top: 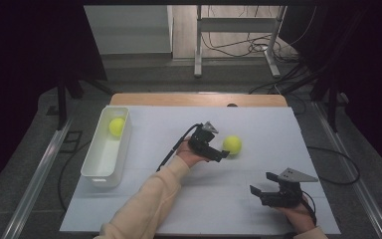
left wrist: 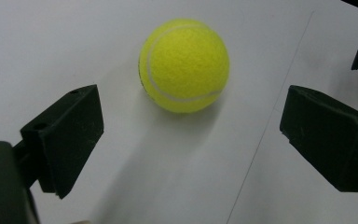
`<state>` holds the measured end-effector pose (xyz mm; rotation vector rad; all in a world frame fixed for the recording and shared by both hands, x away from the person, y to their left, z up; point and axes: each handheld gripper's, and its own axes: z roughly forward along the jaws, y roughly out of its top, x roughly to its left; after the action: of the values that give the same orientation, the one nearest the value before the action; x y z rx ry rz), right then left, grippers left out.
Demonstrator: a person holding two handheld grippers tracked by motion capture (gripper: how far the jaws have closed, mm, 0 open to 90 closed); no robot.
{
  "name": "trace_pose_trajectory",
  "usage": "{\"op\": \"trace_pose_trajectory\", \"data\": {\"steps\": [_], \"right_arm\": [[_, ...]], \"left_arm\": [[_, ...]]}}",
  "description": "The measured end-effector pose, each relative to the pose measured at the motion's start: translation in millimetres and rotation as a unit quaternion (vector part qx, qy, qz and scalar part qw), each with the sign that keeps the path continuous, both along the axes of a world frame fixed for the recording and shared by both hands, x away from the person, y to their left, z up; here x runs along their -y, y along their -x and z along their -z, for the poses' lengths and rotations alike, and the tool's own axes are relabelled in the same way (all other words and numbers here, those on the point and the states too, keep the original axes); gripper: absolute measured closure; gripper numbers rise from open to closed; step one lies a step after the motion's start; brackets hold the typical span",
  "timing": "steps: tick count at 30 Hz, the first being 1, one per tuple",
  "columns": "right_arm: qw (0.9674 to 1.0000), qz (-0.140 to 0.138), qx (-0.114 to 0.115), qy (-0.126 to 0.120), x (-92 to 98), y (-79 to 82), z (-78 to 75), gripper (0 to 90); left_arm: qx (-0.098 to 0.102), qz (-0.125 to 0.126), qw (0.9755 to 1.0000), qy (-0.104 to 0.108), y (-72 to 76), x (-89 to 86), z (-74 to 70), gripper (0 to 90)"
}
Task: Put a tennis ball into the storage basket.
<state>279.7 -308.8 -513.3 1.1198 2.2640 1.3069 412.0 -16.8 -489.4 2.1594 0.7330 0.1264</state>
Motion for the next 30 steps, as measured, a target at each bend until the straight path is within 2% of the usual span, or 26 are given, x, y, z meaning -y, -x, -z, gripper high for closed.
{"op": "trace_pose_trajectory", "data": {"steps": [7,13,19,23,30], "right_arm": [[1.0000,-0.001,0.000,0.000,0.3,0.1,0.0,14.1],[1.0000,-0.001,0.000,0.001,0.6,0.0,0.1,14.1],[1.0000,-0.002,-0.002,0.002,0.3,-0.1,0.5,14.1],[1.0000,-0.002,-0.002,0.002,0.1,0.0,0.6,14.1],[1.0000,-0.002,-0.002,0.002,0.3,0.0,0.5,14.1]], "left_arm": [[-0.006,0.001,1.0000,-0.001,-3.9,8.0,3.3,6.8],[-0.010,0.003,0.9999,-0.010,-8.3,16.2,7.7,6.6],[-0.013,-0.001,0.9999,-0.006,-11.3,20.3,11.8,6.3],[-0.013,0.002,0.9998,-0.015,-14.9,24.4,13.2,6.2],[-0.016,-0.002,0.9997,-0.017,-22.5,32.7,16.9,6.1]]}}
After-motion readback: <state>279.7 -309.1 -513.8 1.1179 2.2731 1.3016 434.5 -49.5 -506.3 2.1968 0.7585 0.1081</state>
